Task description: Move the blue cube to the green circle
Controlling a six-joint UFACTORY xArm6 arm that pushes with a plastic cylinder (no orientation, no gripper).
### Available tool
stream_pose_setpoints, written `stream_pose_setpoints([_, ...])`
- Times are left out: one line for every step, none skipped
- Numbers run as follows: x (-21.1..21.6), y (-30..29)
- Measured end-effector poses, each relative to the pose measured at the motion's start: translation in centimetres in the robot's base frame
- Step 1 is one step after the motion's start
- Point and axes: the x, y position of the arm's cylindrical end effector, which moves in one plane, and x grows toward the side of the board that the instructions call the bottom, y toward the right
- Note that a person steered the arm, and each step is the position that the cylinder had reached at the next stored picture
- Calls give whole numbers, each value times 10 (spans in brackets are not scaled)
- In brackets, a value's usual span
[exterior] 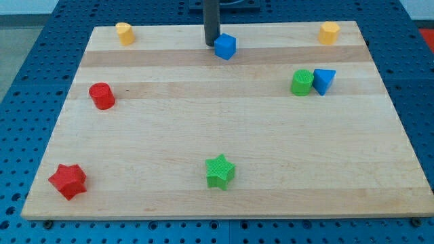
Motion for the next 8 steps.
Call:
stream_pose_setpoints([4, 3])
stream_pose_setpoints([4, 12])
stream_pose_setpoints([4, 31])
stream_pose_setpoints([4, 53])
stream_pose_setpoints([9, 72])
stream_pose_setpoints([21, 88])
stream_pose_setpoints([40, 89])
stream_pose_setpoints([58, 89])
